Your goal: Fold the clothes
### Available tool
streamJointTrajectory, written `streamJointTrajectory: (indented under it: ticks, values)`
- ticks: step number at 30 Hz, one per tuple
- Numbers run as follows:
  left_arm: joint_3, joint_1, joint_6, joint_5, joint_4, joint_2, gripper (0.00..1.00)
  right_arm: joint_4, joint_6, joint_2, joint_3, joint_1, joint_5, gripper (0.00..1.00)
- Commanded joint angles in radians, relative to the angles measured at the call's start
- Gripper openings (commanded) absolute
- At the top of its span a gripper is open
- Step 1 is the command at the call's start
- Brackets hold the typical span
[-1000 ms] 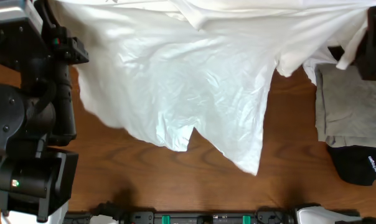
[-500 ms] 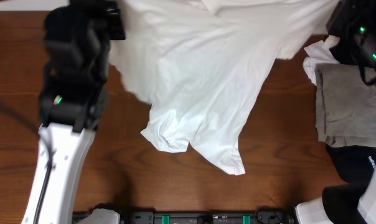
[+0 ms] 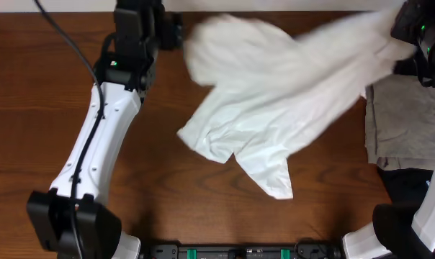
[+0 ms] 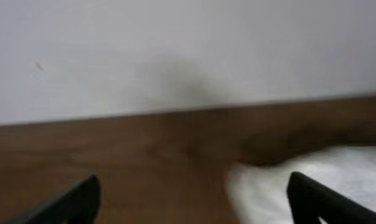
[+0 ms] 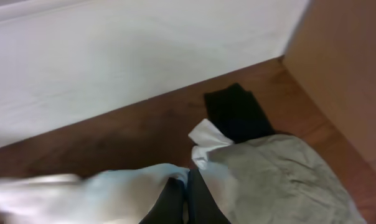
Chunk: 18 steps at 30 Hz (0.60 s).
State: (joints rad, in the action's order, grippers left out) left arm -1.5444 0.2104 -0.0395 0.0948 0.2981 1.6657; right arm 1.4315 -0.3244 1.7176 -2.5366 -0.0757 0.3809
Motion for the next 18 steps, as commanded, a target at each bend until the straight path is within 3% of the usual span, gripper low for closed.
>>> streamJointTrajectory:
  ticks: [1, 8, 18]
  values:
    - [-0.014, 0.032, 0.013, -0.021, 0.046, -0.009, 0.98, -0.002, 0.016, 0.004, -0.006, 0.005, 0.057, 0.01]
    - [-0.014, 0.178, 0.054, -0.140, 0.349, -0.039, 0.98, 0.019, 0.016, 0.005, -0.006, 0.005, 0.056, 0.01]
    - [-0.013, 0.296, 0.061, -0.389, 0.627, -0.037, 0.98, 0.028, 0.016, 0.005, -0.006, 0.005, 0.056, 0.01]
